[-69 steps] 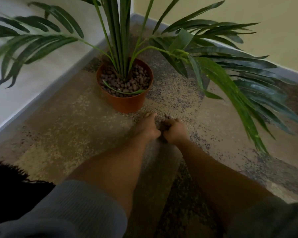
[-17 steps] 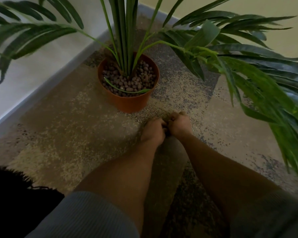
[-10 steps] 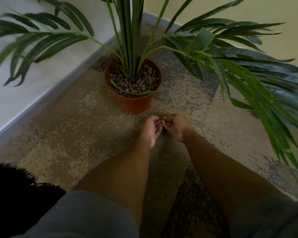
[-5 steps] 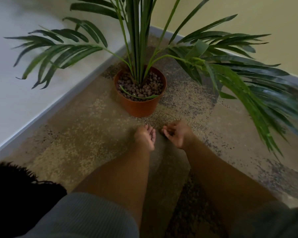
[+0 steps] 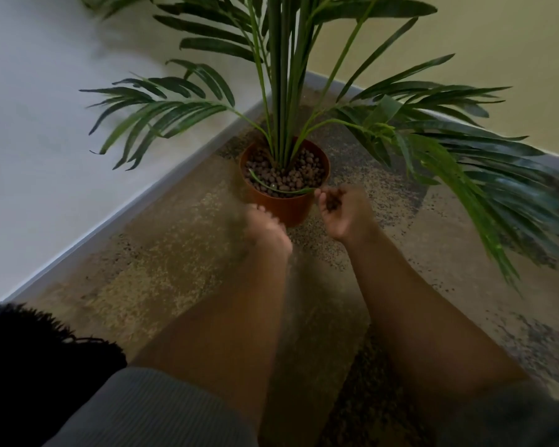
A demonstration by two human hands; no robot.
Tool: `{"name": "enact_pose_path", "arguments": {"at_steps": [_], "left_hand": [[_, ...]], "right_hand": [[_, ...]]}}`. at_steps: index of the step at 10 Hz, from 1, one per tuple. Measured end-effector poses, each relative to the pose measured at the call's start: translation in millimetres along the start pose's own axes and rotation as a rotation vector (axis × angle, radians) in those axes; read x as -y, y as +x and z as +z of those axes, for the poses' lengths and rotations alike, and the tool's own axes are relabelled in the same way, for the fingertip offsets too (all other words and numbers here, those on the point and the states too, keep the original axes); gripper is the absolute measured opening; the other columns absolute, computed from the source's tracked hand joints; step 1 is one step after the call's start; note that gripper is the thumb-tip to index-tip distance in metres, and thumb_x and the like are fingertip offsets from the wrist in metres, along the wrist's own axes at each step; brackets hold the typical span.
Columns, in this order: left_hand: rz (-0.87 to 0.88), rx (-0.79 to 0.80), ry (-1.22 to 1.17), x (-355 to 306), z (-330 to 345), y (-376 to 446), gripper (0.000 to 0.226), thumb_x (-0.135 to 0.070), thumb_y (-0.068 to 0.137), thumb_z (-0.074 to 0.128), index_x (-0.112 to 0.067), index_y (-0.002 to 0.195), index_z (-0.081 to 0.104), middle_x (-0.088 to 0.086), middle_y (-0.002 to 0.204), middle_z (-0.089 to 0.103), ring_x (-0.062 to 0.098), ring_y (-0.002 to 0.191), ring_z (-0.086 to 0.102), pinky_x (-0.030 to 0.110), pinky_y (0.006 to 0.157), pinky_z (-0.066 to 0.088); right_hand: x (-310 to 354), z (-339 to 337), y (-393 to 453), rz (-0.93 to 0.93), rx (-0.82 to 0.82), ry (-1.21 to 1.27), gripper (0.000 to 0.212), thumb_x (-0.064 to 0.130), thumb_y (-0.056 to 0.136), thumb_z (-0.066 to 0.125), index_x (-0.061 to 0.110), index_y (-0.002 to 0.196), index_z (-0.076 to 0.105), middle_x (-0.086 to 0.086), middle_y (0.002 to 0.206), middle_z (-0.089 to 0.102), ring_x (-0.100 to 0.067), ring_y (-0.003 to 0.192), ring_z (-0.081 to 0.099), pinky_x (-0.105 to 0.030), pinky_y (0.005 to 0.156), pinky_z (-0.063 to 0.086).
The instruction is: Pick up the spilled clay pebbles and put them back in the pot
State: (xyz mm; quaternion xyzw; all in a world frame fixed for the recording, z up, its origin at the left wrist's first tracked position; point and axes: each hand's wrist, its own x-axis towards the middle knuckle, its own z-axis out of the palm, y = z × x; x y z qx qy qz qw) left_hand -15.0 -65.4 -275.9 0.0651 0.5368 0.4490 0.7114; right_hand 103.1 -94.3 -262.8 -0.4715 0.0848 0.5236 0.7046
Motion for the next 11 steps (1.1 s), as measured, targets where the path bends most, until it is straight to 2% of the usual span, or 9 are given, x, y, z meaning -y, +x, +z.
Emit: {"name": "enact_pose_path", "arguments": {"at_steps": [1, 2, 3, 4, 5, 6, 8, 10, 11], "left_hand": [[0.036, 0.084, -0.047, -22.2, 18.3, -7.0, 0.041, -0.027, 0.101, 0.029, -0.017, 0.127, 0.059, -0.001, 0.128, 0.062, 0.018, 0.114, 0.064, 0.025, 0.091, 0.052], [0.004, 0.126, -0.088, -42.7, 31.9, -6.9, 0.036, -0.025, 0.101, 0.028, -0.018, 0.110, 0.062, -0.001, 0.093, 0.062, 0.008, 0.068, 0.061, 0.013, 0.050, 0.047], [-0.019, 0.213, -0.020, -51.0, 37.2, -10.5, 0.046, -0.028, 0.104, 0.024, -0.008, 0.136, 0.050, 0.011, 0.128, 0.058, 0.019, 0.105, 0.062, 0.022, 0.076, 0.054], [-0.054, 0.278, -0.029, -53.4, 38.6, -12.0, 0.047, -0.025, 0.105, 0.027, -0.002, 0.143, 0.040, 0.017, 0.132, 0.050, 0.023, 0.120, 0.052, 0.031, 0.102, 0.045], [-0.054, 0.310, -0.012, -53.9, 37.5, -11.2, 0.043, -0.020, 0.104, 0.027, 0.000, 0.138, 0.046, 0.014, 0.108, 0.056, 0.024, 0.105, 0.056, 0.035, 0.107, 0.041], [-0.074, 0.345, -0.024, -55.7, 36.3, -8.4, 0.047, -0.020, 0.105, 0.024, 0.003, 0.143, 0.038, 0.019, 0.138, 0.049, 0.030, 0.132, 0.045, 0.043, 0.116, 0.030], [-0.068, 0.344, -0.142, -55.6, 33.6, -9.1, 0.051, -0.020, 0.105, 0.024, 0.003, 0.150, 0.021, 0.021, 0.156, 0.026, 0.032, 0.145, 0.026, 0.042, 0.118, 0.027], [0.110, 0.264, -0.150, -44.5, 13.0, -8.2, 0.047, -0.018, 0.104, 0.025, -0.006, 0.149, 0.032, 0.012, 0.147, 0.045, 0.022, 0.132, 0.048, 0.031, 0.108, 0.040], [0.221, 0.053, -0.081, -29.8, -11.3, -0.8, 0.042, -0.018, 0.102, 0.036, -0.008, 0.142, 0.044, 0.011, 0.138, 0.056, 0.020, 0.114, 0.059, 0.025, 0.093, 0.046]], "right_hand": [[5.3, 18.5, -3.0, -0.006, 0.026, 0.016, 0.021, 0.007, 0.098, 0.042, -0.005, 0.105, 0.057, -0.020, 0.104, 0.058, -0.024, 0.091, 0.063, -0.032, 0.083, 0.060], [11.0, 36.3, -5.3, -0.023, 0.033, -0.006, 0.036, 0.007, 0.100, 0.039, -0.006, 0.134, 0.046, -0.022, 0.131, 0.047, -0.027, 0.112, 0.055, -0.043, 0.103, 0.050], [16.6, 50.7, -13.2, -0.031, 0.033, -0.098, 0.040, 0.006, 0.102, 0.037, 0.000, 0.141, 0.041, -0.019, 0.144, 0.040, -0.032, 0.133, 0.043, -0.042, 0.111, 0.042], [19.0, 59.7, -20.7, -0.037, 0.059, -0.168, 0.032, 0.006, 0.103, 0.033, 0.002, 0.131, 0.048, -0.019, 0.148, 0.037, -0.030, 0.138, 0.037, -0.039, 0.117, 0.033], [20.0, 59.6, -20.3, -0.041, 0.118, -0.140, 0.035, 0.003, 0.101, 0.032, -0.002, 0.133, 0.045, -0.020, 0.149, 0.037, -0.032, 0.141, 0.036, -0.039, 0.117, 0.033], [19.4, 55.2, -19.2, -0.026, 0.178, -0.144, 0.048, 0.003, 0.101, 0.035, -0.004, 0.148, 0.031, -0.020, 0.155, 0.032, -0.032, 0.143, 0.036, -0.038, 0.114, 0.037], [14.7, 51.1, -17.9, 0.039, 0.217, -0.044, 0.047, 0.010, 0.103, 0.033, -0.007, 0.147, 0.029, -0.027, 0.149, 0.036, -0.037, 0.136, 0.043, -0.041, 0.114, 0.039], [4.2, 43.2, -19.5, 0.080, 0.303, -0.144, 0.035, 0.014, 0.101, 0.041, -0.004, 0.130, 0.046, -0.022, 0.111, 0.064, -0.033, 0.101, 0.068, -0.034, 0.085, 0.059], [-8.9, 36.1, -22.7, 0.092, 0.309, -0.376, 0.026, 0.017, 0.101, 0.042, 0.001, 0.119, 0.051, -0.017, 0.104, 0.069, -0.028, 0.091, 0.071, -0.029, 0.074, 0.061]]}}
